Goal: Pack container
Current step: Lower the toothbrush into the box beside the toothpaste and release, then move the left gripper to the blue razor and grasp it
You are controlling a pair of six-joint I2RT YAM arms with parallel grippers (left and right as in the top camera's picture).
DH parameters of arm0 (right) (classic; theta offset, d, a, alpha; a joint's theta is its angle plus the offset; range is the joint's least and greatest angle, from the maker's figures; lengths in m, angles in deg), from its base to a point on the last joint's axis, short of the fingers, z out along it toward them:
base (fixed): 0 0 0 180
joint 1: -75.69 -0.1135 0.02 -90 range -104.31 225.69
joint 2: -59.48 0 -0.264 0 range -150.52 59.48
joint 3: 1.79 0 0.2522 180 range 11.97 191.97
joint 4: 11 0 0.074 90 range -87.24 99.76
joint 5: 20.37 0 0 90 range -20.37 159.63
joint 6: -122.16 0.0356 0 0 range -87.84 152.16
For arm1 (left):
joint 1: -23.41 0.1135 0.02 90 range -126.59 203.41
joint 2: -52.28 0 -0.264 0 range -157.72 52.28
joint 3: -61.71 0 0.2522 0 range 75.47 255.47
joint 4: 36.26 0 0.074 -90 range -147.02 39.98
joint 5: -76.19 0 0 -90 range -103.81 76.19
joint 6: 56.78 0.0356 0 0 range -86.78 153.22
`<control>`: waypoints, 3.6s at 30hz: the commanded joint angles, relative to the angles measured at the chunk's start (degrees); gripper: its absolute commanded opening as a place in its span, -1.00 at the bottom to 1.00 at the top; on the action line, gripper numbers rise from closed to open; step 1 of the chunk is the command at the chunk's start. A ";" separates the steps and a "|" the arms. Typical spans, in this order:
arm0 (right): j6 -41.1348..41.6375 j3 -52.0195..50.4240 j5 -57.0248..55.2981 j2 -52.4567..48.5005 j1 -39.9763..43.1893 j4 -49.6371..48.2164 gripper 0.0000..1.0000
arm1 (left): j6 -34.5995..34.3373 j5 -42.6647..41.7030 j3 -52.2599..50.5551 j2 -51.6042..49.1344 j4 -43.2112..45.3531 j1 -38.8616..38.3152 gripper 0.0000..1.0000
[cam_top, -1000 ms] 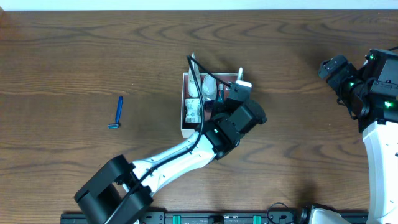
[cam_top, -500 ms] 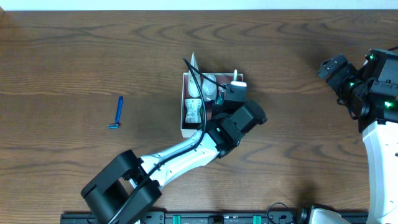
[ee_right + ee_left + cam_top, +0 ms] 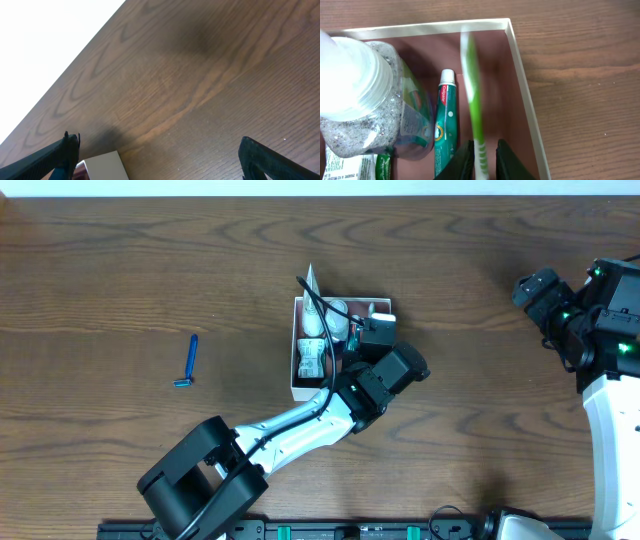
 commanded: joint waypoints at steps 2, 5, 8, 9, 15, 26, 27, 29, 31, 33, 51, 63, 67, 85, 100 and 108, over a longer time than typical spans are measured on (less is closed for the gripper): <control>-0.31 0.35 -0.42 0.31 0.17 0.04 0.98 | 2.60 0.35 0.61 -0.57 1.18 0.15 -0.66; -0.31 0.35 -0.42 0.31 0.17 0.04 0.98 | 4.96 0.37 0.61 -0.04 2.12 0.17 -0.66; -0.31 0.35 -0.42 0.31 0.17 0.04 0.98 | 8.68 0.59 0.92 1.57 2.91 0.15 -0.66; -0.31 0.35 -0.42 0.31 0.17 0.04 0.98 | 9.84 0.81 1.18 2.45 2.86 0.15 -0.66; -0.31 0.35 -0.42 0.31 0.17 0.04 0.98 | 13.92 0.79 3.98 14.95 -1.73 -0.13 -0.66; -0.31 0.35 -0.42 0.31 0.17 0.04 0.99 | 16.24 10.08 4.57 45.18 -31.36 7.04 -0.21; -0.31 0.35 -0.42 0.31 0.17 0.04 0.99 | 16.24 11.78 4.55 46.27 -34.69 9.46 -0.15; -0.31 0.35 -0.42 0.31 0.17 0.04 0.99 | 16.26 12.59 4.39 47.25 -38.95 14.23 -0.05; -0.31 0.35 -0.42 0.31 0.17 0.04 0.99 | 16.55 12.55 3.76 47.39 -41.09 19.98 0.20; -0.31 0.35 -0.42 0.31 0.17 0.04 0.99 | 17.92 11.65 2.27 46.75 -40.94 26.10 0.54; -0.31 0.35 -0.42 0.31 0.17 0.04 0.99 | 30.29 -23.17 -0.70 15.78 -32.04 55.47 0.65; -0.31 0.35 -0.42 0.31 0.17 0.04 0.99 | 31.74 -23.76 -0.70 3.67 -30.49 55.87 0.64; -0.31 0.35 -0.42 0.31 0.17 0.04 0.99 | 31.74 -24.00 -0.70 1.20 -29.97 56.96 0.64; -0.31 0.35 -0.42 0.31 0.17 0.04 0.98 | 34.69 -28.48 -0.72 -4.87 -27.08 57.46 0.61; -0.31 0.35 -0.42 0.31 0.17 0.04 0.99 | 33.99 -28.41 -0.72 -5.51 -28.02 57.46 -0.63; -0.31 0.35 -0.42 0.31 0.17 0.04 0.99 | 29.66 -28.44 -0.48 -5.46 -28.61 57.40 -0.88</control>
